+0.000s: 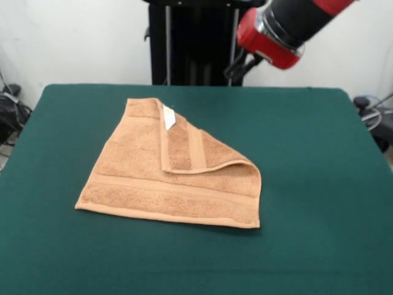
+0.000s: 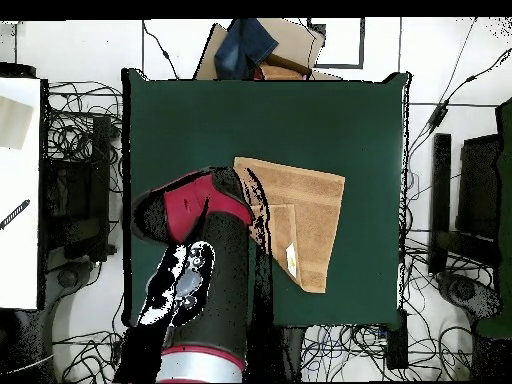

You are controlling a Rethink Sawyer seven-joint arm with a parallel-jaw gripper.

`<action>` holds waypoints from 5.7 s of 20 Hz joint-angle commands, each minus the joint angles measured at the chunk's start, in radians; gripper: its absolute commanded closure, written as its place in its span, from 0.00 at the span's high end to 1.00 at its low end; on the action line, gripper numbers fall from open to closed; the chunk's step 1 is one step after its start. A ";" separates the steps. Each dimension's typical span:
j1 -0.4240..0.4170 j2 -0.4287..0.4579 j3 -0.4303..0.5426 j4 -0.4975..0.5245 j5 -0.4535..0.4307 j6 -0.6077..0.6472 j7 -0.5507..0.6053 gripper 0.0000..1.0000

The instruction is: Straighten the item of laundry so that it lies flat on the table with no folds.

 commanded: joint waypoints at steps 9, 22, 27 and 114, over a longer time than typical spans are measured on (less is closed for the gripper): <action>-0.010 0.052 0.030 0.033 0.027 -0.049 0.107 1.00; -0.021 0.061 0.044 0.035 0.026 -0.031 0.067 1.00; -0.020 0.108 0.058 -0.010 0.031 0.005 0.063 1.00; -0.051 0.282 0.030 -0.058 0.147 -0.434 0.184 1.00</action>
